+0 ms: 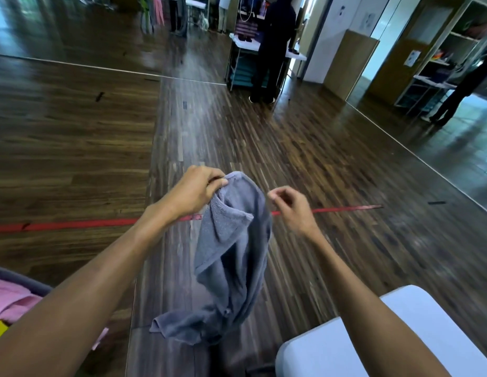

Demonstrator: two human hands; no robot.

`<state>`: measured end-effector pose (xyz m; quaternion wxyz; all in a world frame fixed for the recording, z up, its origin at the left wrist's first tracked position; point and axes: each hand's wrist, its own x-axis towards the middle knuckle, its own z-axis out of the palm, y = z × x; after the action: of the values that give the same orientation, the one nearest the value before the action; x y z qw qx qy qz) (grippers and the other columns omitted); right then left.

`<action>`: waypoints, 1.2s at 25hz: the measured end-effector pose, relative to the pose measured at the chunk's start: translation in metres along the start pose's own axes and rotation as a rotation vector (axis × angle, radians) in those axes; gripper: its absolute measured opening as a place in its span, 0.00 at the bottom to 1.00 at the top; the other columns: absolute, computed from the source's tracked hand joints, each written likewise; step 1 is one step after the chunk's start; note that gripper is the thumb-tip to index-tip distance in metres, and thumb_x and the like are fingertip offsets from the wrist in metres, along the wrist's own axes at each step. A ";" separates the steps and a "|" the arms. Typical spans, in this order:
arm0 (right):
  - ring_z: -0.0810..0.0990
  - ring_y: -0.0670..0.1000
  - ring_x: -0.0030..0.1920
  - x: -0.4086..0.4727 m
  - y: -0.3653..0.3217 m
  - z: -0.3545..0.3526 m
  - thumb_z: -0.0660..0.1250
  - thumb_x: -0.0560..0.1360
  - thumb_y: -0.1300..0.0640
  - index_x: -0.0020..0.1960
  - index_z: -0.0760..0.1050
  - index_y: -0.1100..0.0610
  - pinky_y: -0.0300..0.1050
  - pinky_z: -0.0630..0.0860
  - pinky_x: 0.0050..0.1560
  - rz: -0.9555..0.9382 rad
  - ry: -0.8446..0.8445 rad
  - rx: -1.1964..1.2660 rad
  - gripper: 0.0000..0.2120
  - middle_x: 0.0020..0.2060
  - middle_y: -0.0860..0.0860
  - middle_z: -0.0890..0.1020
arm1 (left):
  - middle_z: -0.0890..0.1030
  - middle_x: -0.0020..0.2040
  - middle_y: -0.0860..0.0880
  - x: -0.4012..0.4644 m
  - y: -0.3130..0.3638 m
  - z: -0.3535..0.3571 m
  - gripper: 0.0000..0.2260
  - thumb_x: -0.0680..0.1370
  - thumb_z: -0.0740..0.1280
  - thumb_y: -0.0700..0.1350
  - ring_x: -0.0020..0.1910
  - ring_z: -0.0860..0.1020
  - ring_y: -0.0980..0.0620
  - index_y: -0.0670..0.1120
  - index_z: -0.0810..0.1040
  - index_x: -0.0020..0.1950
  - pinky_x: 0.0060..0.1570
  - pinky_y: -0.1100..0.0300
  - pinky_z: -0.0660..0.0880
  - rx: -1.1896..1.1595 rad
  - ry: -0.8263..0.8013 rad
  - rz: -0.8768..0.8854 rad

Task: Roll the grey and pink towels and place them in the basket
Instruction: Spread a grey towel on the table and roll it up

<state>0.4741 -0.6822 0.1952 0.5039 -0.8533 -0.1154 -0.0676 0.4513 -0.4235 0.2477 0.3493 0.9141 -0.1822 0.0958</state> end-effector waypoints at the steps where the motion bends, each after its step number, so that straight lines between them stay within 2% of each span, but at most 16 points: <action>1: 0.80 0.42 0.45 -0.007 -0.004 0.012 0.68 0.78 0.62 0.54 0.79 0.61 0.43 0.78 0.48 0.009 -0.116 0.094 0.06 0.46 0.54 0.83 | 0.76 0.31 0.56 0.001 0.004 0.004 0.10 0.80 0.64 0.44 0.32 0.74 0.61 0.45 0.80 0.41 0.34 0.68 0.63 -0.020 -0.032 0.014; 3: 0.80 0.47 0.49 -0.013 -0.014 0.029 0.68 0.78 0.60 0.58 0.78 0.60 0.45 0.78 0.55 0.002 -0.274 0.213 0.09 0.47 0.53 0.82 | 0.73 0.27 0.56 -0.001 0.009 0.013 0.14 0.80 0.64 0.44 0.29 0.72 0.61 0.51 0.73 0.34 0.33 0.68 0.62 -0.041 -0.103 0.037; 5: 0.77 0.47 0.44 -0.011 -0.023 0.031 0.68 0.78 0.59 0.51 0.79 0.60 0.47 0.74 0.49 -0.017 -0.311 0.225 0.04 0.42 0.50 0.81 | 0.72 0.25 0.57 -0.001 0.011 0.017 0.15 0.80 0.64 0.44 0.28 0.72 0.62 0.55 0.71 0.34 0.31 0.68 0.63 -0.056 -0.132 0.055; 7: 0.75 0.46 0.42 -0.005 -0.026 0.023 0.68 0.78 0.59 0.47 0.79 0.62 0.46 0.72 0.45 0.015 -0.287 0.218 0.06 0.39 0.51 0.80 | 0.72 0.25 0.60 0.000 0.010 0.015 0.14 0.80 0.64 0.44 0.29 0.72 0.64 0.55 0.72 0.35 0.32 0.69 0.63 -0.036 -0.148 0.060; 9: 0.76 0.45 0.41 0.001 -0.024 0.009 0.68 0.78 0.58 0.47 0.79 0.63 0.44 0.73 0.42 0.030 -0.263 0.175 0.07 0.38 0.50 0.80 | 0.74 0.28 0.62 -0.001 0.004 0.015 0.10 0.79 0.65 0.44 0.32 0.75 0.64 0.51 0.78 0.39 0.33 0.70 0.64 0.019 -0.180 0.046; 12: 0.74 0.42 0.38 0.005 -0.021 -0.011 0.71 0.76 0.58 0.45 0.81 0.62 0.39 0.72 0.39 -0.037 -0.133 0.004 0.06 0.36 0.50 0.80 | 0.80 0.34 0.53 -0.007 -0.013 0.023 0.04 0.77 0.68 0.42 0.34 0.77 0.59 0.46 0.81 0.43 0.36 0.68 0.68 0.022 -0.190 -0.032; 14: 0.75 0.42 0.37 0.006 -0.016 -0.023 0.71 0.75 0.58 0.46 0.81 0.61 0.36 0.74 0.36 -0.004 -0.035 -0.011 0.05 0.37 0.51 0.81 | 0.82 0.35 0.49 -0.013 -0.024 0.027 0.03 0.76 0.69 0.41 0.31 0.75 0.61 0.46 0.80 0.42 0.34 0.71 0.68 -0.024 -0.218 -0.101; 16: 0.76 0.42 0.37 0.004 -0.011 -0.031 0.71 0.76 0.58 0.47 0.81 0.60 0.39 0.76 0.37 0.013 0.009 -0.013 0.05 0.38 0.51 0.82 | 0.81 0.35 0.50 -0.017 -0.028 0.026 0.03 0.76 0.70 0.43 0.30 0.74 0.64 0.47 0.79 0.42 0.33 0.72 0.67 -0.063 -0.226 -0.128; 18: 0.77 0.41 0.38 -0.001 -0.013 -0.028 0.71 0.76 0.58 0.52 0.81 0.58 0.42 0.76 0.40 0.034 -0.068 -0.021 0.07 0.39 0.48 0.82 | 0.79 0.34 0.52 -0.015 -0.017 0.022 0.04 0.77 0.70 0.45 0.31 0.74 0.63 0.48 0.79 0.42 0.34 0.70 0.67 -0.105 -0.181 -0.074; 20: 0.76 0.41 0.38 -0.012 -0.020 -0.006 0.72 0.75 0.58 0.60 0.78 0.58 0.39 0.73 0.40 0.070 -0.309 0.010 0.14 0.40 0.47 0.81 | 0.80 0.34 0.51 -0.006 0.001 0.018 0.04 0.77 0.69 0.46 0.32 0.74 0.59 0.48 0.80 0.44 0.34 0.67 0.68 -0.129 -0.148 0.029; 22: 0.72 0.47 0.37 -0.023 -0.024 0.021 0.72 0.76 0.56 0.56 0.79 0.60 0.42 0.67 0.37 0.067 -0.478 0.097 0.11 0.38 0.49 0.77 | 0.81 0.34 0.51 0.004 0.011 0.015 0.03 0.77 0.69 0.46 0.32 0.75 0.56 0.49 0.80 0.44 0.34 0.65 0.69 -0.091 -0.166 0.098; 24: 0.70 0.50 0.37 -0.022 -0.029 0.027 0.71 0.76 0.55 0.49 0.80 0.61 0.45 0.65 0.36 0.067 -0.390 0.202 0.08 0.36 0.53 0.77 | 0.80 0.34 0.54 0.004 0.005 0.016 0.03 0.77 0.69 0.47 0.32 0.75 0.58 0.51 0.80 0.43 0.34 0.65 0.68 -0.065 -0.203 0.078; 26: 0.74 0.49 0.38 -0.017 -0.033 0.016 0.71 0.76 0.57 0.47 0.81 0.62 0.45 0.70 0.40 0.069 -0.299 0.228 0.07 0.37 0.54 0.80 | 0.78 0.31 0.59 -0.007 -0.008 0.020 0.04 0.77 0.70 0.48 0.31 0.74 0.62 0.52 0.80 0.42 0.34 0.69 0.66 -0.118 -0.209 0.002; 28: 0.78 0.48 0.44 -0.014 -0.034 0.007 0.71 0.76 0.58 0.49 0.81 0.64 0.44 0.74 0.48 0.061 -0.336 0.210 0.08 0.42 0.56 0.83 | 0.77 0.30 0.63 -0.017 -0.013 0.029 0.05 0.77 0.69 0.49 0.30 0.73 0.64 0.52 0.79 0.41 0.34 0.70 0.66 -0.228 -0.183 -0.060; 30: 0.78 0.50 0.47 -0.014 -0.034 0.009 0.73 0.74 0.52 0.51 0.82 0.61 0.48 0.74 0.53 0.083 -0.432 0.176 0.13 0.46 0.63 0.84 | 0.78 0.31 0.63 -0.017 -0.012 0.036 0.05 0.77 0.69 0.48 0.31 0.73 0.64 0.53 0.79 0.41 0.35 0.71 0.66 -0.355 -0.122 -0.088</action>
<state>0.4512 -0.6603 0.2168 0.5422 -0.8049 -0.1905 0.1476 0.4420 -0.4347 0.2090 0.4971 0.8494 -0.1770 -0.0085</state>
